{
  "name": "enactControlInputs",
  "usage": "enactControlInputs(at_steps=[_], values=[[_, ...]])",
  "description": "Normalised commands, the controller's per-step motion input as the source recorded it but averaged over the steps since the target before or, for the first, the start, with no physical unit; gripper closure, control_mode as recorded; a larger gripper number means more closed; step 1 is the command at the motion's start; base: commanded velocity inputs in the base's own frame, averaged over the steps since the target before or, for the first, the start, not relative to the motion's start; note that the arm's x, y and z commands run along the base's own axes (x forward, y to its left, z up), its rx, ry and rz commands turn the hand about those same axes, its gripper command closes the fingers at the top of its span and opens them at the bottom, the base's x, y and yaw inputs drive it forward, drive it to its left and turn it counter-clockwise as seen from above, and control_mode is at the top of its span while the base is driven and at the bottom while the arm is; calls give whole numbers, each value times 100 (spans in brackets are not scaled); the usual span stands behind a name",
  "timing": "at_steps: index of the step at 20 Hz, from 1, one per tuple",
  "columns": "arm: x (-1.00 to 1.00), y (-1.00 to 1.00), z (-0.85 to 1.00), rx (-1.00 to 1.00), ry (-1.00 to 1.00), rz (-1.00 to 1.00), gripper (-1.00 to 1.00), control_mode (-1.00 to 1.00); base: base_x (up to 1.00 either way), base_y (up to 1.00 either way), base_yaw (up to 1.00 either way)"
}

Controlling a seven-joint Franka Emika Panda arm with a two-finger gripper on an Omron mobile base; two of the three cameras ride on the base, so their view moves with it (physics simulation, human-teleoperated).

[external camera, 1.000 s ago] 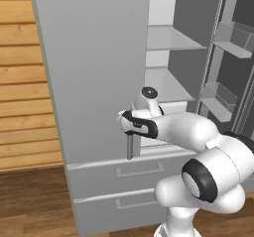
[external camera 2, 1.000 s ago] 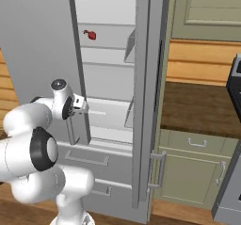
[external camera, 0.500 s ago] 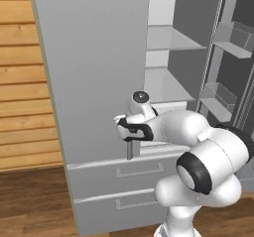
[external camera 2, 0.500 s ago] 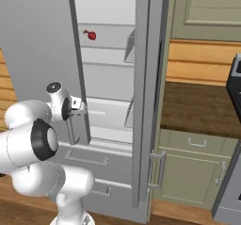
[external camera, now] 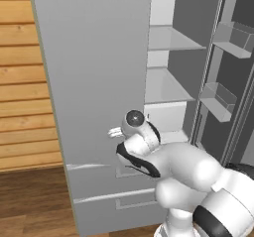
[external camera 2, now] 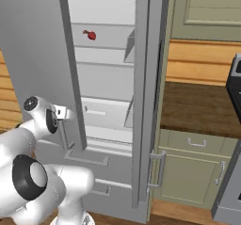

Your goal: Take the strawberry from the fridge and place it on top of the pancake, located on the dining counter.

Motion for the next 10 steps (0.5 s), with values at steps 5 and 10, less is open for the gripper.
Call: enactControlInputs(at_steps=[5,10], values=[[-74,69,0,0,-5,0,100,-100,0,0,0],[-55,92,0,-1,0,0,-100,-100,0,0,0]])
